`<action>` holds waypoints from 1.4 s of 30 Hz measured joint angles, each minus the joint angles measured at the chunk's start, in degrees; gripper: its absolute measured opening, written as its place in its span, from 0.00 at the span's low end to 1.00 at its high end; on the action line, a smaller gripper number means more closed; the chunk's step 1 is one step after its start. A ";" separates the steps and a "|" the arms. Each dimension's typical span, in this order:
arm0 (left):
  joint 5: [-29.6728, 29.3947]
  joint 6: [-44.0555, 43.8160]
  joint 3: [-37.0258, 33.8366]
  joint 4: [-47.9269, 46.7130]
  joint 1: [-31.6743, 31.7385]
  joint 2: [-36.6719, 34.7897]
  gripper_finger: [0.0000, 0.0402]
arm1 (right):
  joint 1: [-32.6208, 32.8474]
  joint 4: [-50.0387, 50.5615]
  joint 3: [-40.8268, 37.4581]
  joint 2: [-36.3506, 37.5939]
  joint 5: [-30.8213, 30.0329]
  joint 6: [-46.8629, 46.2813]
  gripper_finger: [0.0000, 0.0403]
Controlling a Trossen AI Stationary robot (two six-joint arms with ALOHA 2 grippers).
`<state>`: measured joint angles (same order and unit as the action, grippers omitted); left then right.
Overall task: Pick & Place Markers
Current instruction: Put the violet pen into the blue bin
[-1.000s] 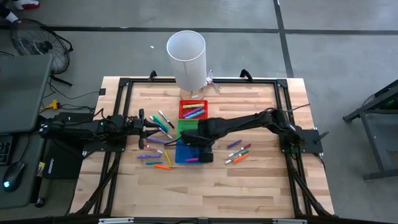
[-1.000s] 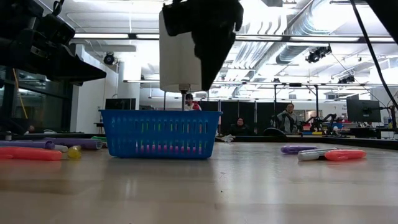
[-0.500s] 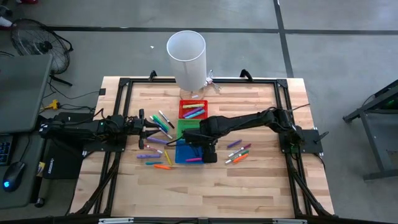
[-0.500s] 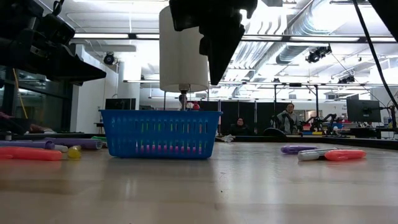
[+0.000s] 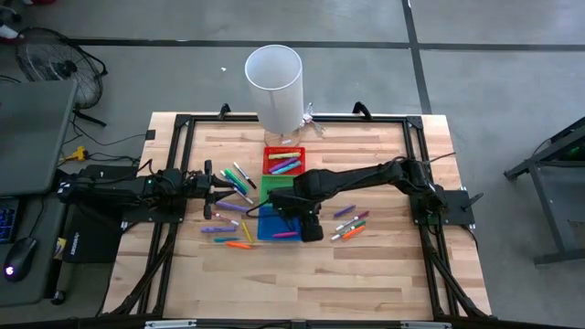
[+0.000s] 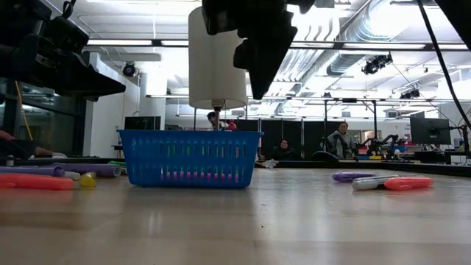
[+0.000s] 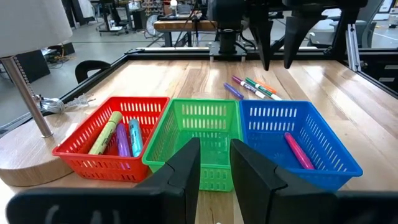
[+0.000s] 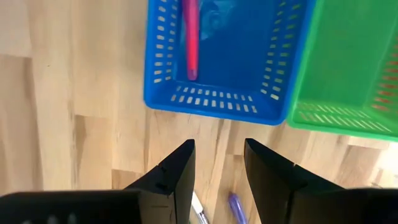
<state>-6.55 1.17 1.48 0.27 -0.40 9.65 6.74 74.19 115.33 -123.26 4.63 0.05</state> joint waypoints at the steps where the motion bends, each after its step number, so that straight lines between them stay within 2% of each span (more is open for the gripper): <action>1: 0.00 0.00 0.00 0.00 0.00 0.00 0.21 | 0.00 -0.16 -0.05 0.00 0.51 0.60 0.31; 3: 0.00 0.00 0.00 0.00 0.01 0.00 0.21 | 0.00 -2.59 -1.90 0.47 0.80 1.39 0.31; 10: 0.02 0.00 0.00 -0.01 0.00 0.02 0.21 | 0.00 -16.86 -20.22 8.70 1.07 0.40 0.31; 18: 0.00 0.00 0.00 0.00 0.00 0.02 0.21 | 0.02 -19.52 -38.44 19.24 -0.26 0.28 0.31; 24: 0.00 0.00 0.00 0.00 0.02 0.02 0.21 | 0.02 -25.79 -50.57 25.53 -1.31 1.96 0.31; 34: 0.02 0.00 0.00 0.00 0.00 0.00 0.21 | -0.79 -30.81 -59.34 26.99 -4.46 13.58 0.31; 42: 0.02 0.00 0.00 0.00 0.00 0.02 0.21 | -1.74 -33.95 -60.87 26.97 -6.67 16.97 0.31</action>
<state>-6.52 1.17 1.48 0.27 -0.40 9.67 5.00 40.23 54.46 -96.29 -2.04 17.02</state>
